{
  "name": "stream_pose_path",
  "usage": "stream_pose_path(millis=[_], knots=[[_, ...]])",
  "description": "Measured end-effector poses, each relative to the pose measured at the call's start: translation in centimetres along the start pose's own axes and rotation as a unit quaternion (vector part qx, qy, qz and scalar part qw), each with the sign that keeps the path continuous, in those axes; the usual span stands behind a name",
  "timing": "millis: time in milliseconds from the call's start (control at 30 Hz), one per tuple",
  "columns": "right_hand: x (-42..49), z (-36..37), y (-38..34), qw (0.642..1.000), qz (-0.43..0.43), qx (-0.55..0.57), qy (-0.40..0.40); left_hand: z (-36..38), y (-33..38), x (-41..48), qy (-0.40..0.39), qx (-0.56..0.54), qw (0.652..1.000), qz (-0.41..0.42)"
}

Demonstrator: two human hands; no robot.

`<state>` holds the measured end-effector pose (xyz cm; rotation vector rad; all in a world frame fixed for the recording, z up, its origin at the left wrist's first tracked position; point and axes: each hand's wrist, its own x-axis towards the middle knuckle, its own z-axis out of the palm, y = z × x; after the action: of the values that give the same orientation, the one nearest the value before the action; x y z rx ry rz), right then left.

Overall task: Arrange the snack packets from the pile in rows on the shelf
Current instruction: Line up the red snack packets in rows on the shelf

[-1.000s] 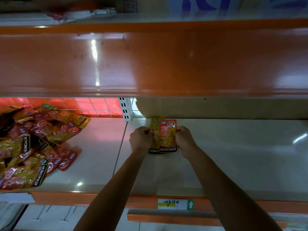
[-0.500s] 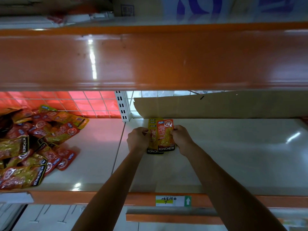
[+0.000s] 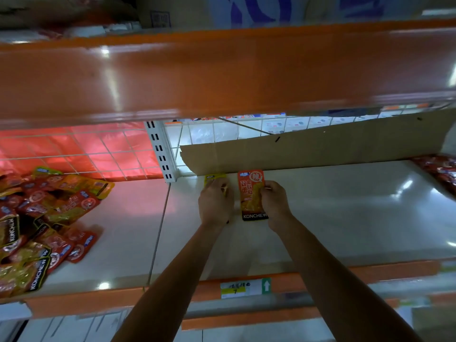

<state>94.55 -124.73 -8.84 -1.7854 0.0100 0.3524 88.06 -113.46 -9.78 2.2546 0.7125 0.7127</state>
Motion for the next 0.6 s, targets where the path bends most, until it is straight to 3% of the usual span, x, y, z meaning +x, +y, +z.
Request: stream_pose_path(millis=[100,300,600], knots=[[0.0,-2.1,0.2,0.999,-0.001,0.020,0.025,2.0,2.5,-0.9,-0.033,-0.030,0.998,0.044],[0.9,-8.4,0.6,0.996,-0.011,0.041,0.082,6.6,7.9,-2.7,-0.127,-0.080,0.987,0.055],[5.2,-20.8,3.1,0.991,-0.032,0.012,0.133,16.0,17.0,-4.4,-0.212,-0.163,0.962,-0.050]])
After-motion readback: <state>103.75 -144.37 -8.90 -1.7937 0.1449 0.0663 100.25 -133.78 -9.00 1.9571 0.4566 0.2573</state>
